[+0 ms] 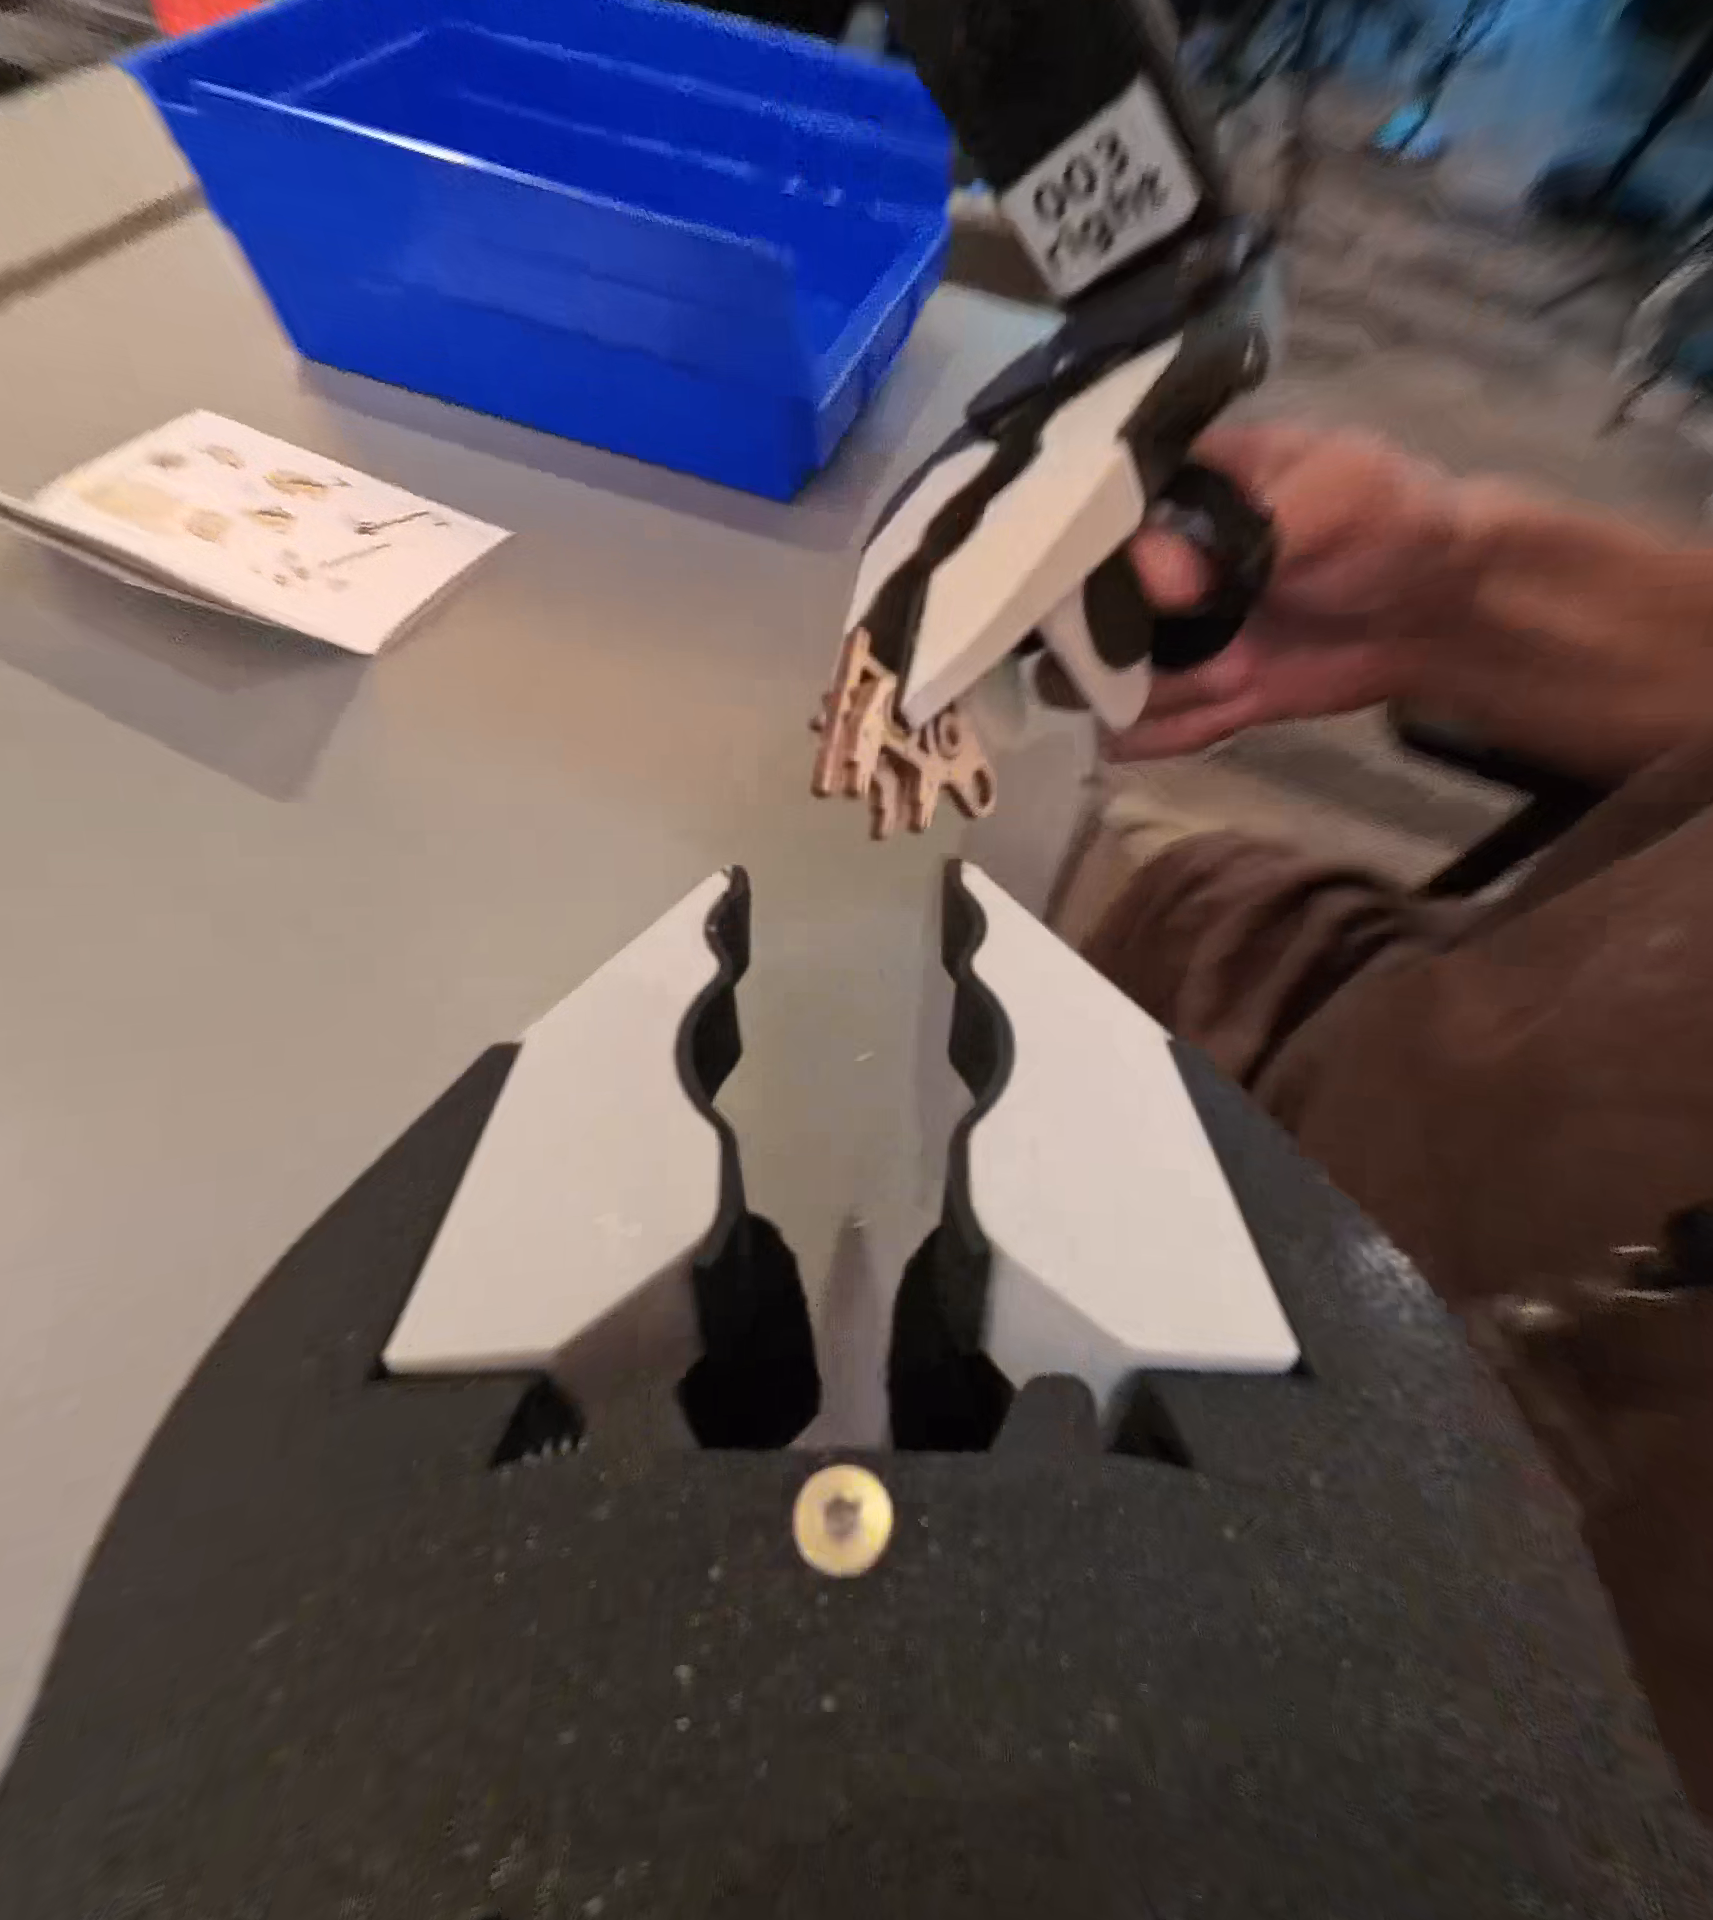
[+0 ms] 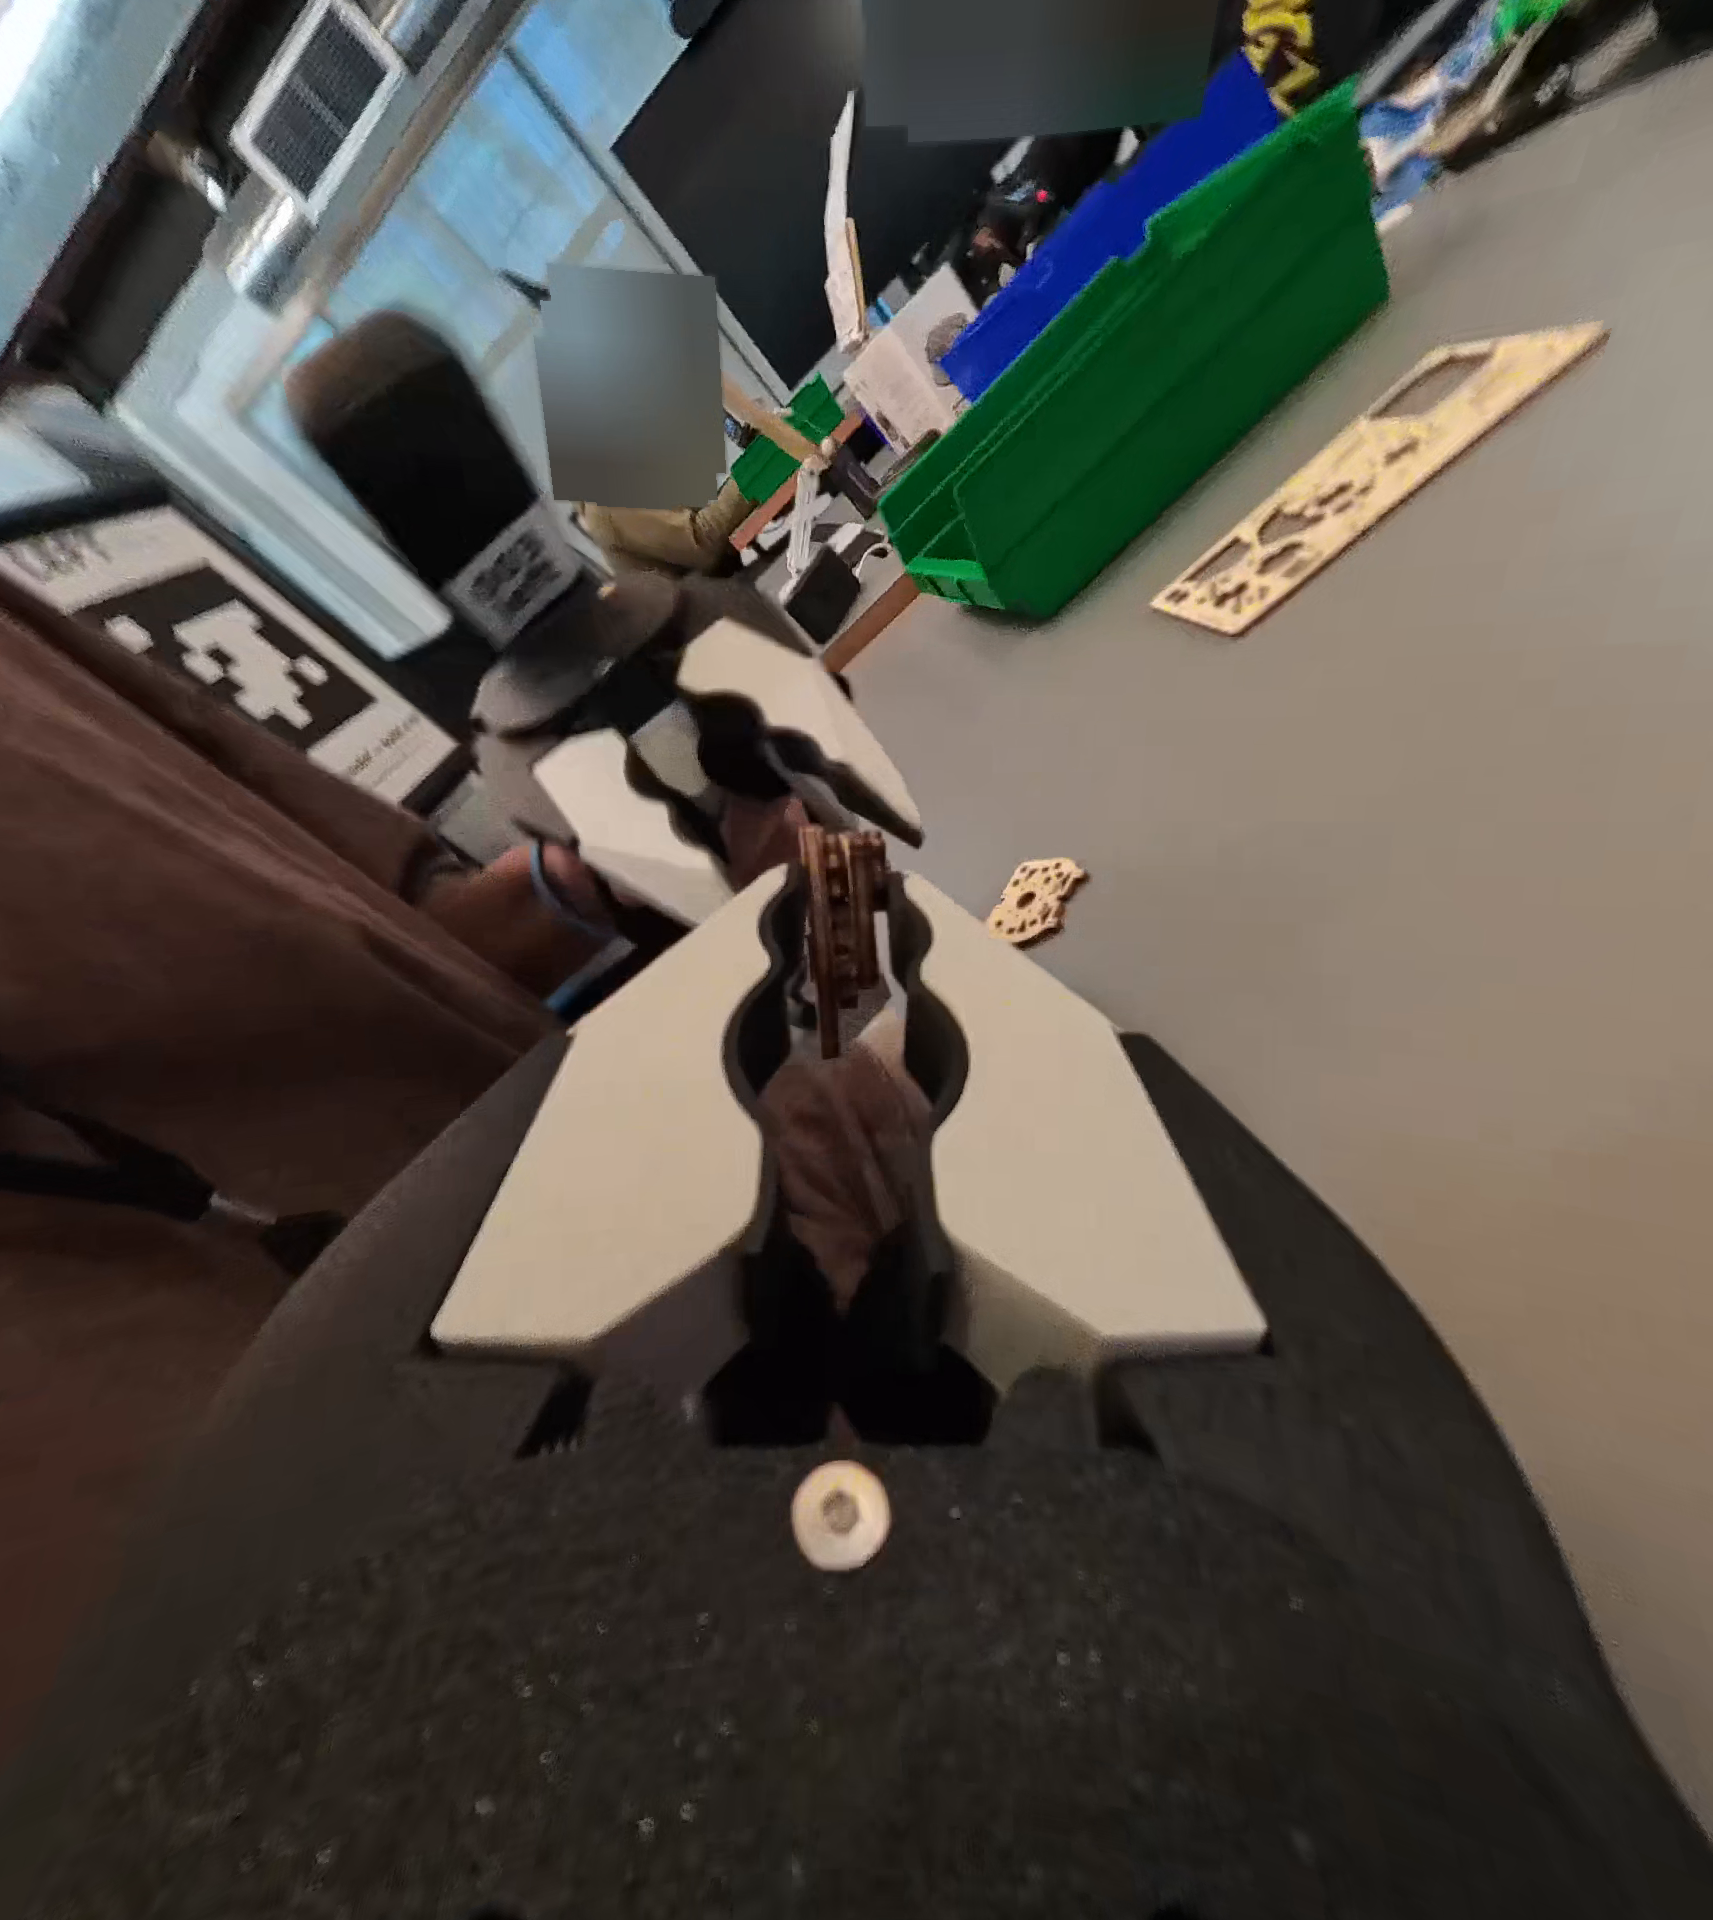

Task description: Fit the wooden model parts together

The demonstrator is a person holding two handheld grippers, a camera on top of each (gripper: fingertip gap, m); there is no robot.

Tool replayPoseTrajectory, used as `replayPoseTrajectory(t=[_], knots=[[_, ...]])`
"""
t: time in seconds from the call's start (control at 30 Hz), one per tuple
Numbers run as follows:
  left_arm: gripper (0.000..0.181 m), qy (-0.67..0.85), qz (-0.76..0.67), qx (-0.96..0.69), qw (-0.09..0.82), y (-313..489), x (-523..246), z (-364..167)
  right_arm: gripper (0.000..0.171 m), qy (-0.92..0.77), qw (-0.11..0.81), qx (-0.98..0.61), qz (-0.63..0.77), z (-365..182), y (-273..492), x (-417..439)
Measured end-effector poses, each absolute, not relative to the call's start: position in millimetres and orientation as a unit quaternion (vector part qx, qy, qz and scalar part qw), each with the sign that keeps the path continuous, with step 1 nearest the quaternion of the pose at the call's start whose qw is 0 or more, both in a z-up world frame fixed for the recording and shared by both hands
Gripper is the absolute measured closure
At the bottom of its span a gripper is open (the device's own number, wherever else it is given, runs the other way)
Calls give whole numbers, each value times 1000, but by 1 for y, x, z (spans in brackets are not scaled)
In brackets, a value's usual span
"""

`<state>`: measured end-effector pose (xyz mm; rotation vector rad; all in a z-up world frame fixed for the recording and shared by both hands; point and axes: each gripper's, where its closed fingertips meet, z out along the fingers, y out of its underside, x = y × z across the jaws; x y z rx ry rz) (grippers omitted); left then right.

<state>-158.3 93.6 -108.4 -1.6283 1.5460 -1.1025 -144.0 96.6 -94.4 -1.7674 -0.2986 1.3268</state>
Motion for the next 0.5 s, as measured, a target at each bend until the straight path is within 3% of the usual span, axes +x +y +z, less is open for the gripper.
replayPoseTrajectory(t=[0.13,0.3,0.5], knots=[[151,550,-523,-599,256,81,-155,-86,156,-187,469,-702,502,-85,86,-153],[172,561,-520,-592,252,77,-155,-88,156,-192,479,-695,501,-81,84,-155],[174,556,-530,-588,254,75,-157,-87,156,-195,469,-689,517,-82,81,-157]])
